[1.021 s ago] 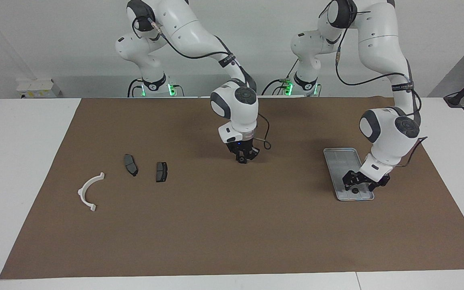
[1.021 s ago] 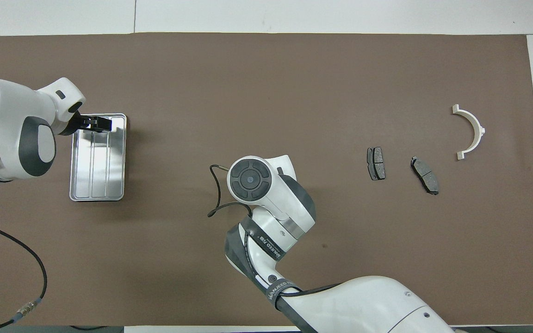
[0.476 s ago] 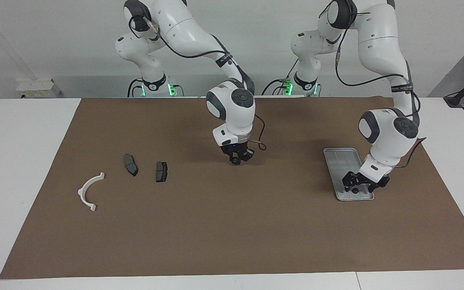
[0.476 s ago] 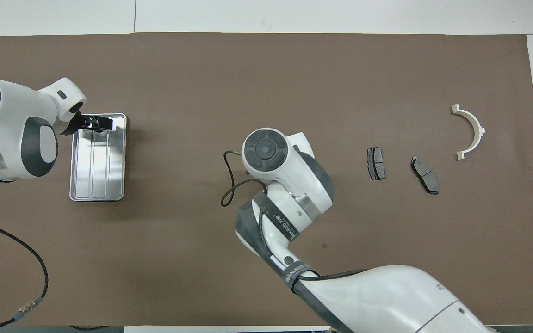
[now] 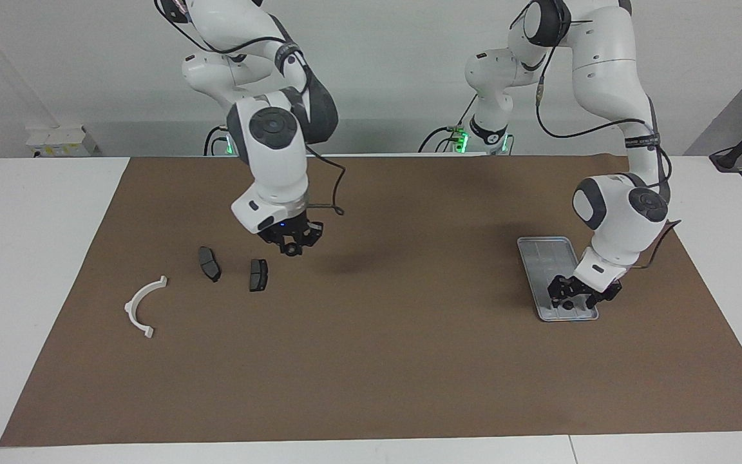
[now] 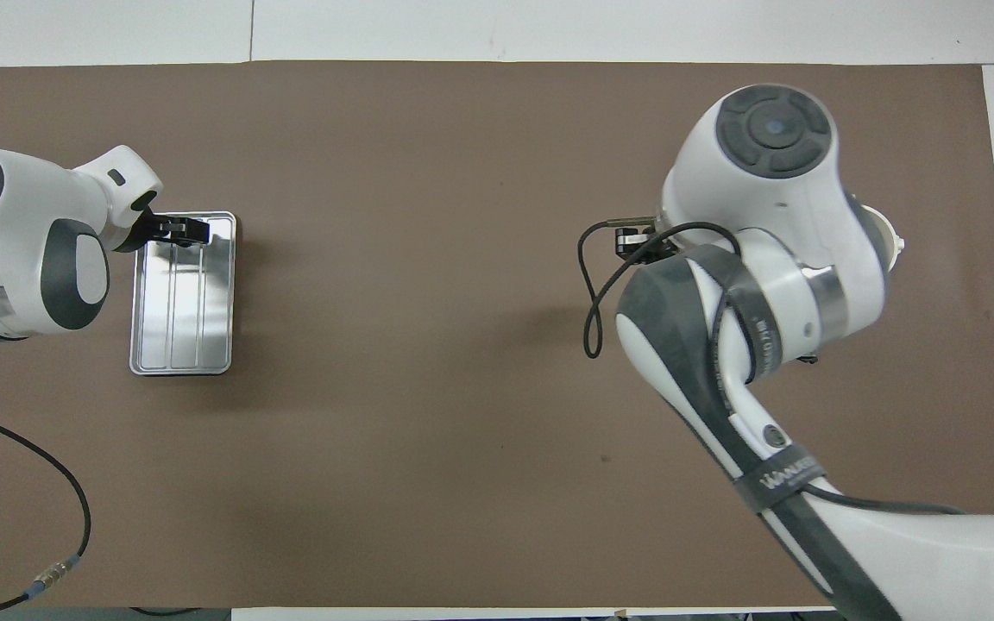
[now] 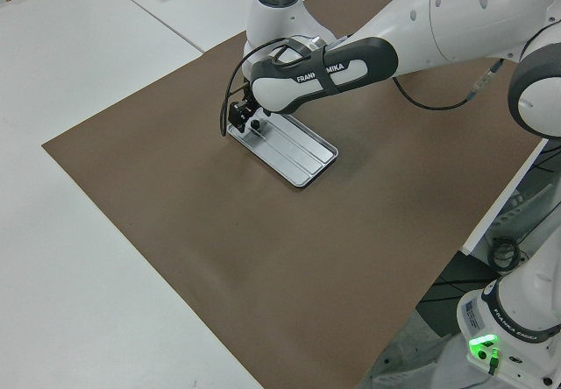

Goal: Place bearing gear from tray to pile

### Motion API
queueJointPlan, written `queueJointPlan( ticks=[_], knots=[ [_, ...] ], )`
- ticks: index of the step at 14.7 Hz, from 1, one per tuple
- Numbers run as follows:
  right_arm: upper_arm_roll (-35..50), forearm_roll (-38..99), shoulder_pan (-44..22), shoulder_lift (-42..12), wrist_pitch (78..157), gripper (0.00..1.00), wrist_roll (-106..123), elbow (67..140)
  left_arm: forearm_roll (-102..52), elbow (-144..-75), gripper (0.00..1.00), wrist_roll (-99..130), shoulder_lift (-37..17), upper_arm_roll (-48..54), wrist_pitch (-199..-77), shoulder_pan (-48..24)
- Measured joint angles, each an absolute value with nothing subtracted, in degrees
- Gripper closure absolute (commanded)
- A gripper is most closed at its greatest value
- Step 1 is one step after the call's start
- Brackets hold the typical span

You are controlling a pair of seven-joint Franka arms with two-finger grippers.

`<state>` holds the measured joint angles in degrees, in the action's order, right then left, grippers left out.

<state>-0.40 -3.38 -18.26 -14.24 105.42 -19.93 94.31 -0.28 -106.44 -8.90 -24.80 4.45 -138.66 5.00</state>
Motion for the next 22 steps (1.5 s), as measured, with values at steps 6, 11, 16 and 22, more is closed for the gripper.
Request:
queueJointPlan(
  ticks=[6, 11, 16, 22],
  knots=[
    [-0.5, -3.4, -5.5, -12.9, 107.5, 1.0, 4.8, 96.8, -0.3, -107.8, 0.94, -5.7, -24.6, 4.5, -142.0, 4.9],
    [-0.5, -3.4, 0.2, -15.1, 120.9, 1.0, 12.5, 104.7, -0.3, -107.3, 0.98, -4.5, -24.5, 4.6, -140.4, 4.8],
    [-0.5, -3.4, 1.6, -18.6, 128.1, 1.0, 13.8, 106.5, -0.3, -102.2, 0.98, -4.3, -22.9, 4.8, -127.6, 4.7],
    [-0.5, -3.4, 3.9, -24.9, 136.1, 1.0, 16.1, 107.0, -0.3, -99.5, 0.96, 10.9, -15.9, 5.5, -117.0, -3.8]
  ],
)
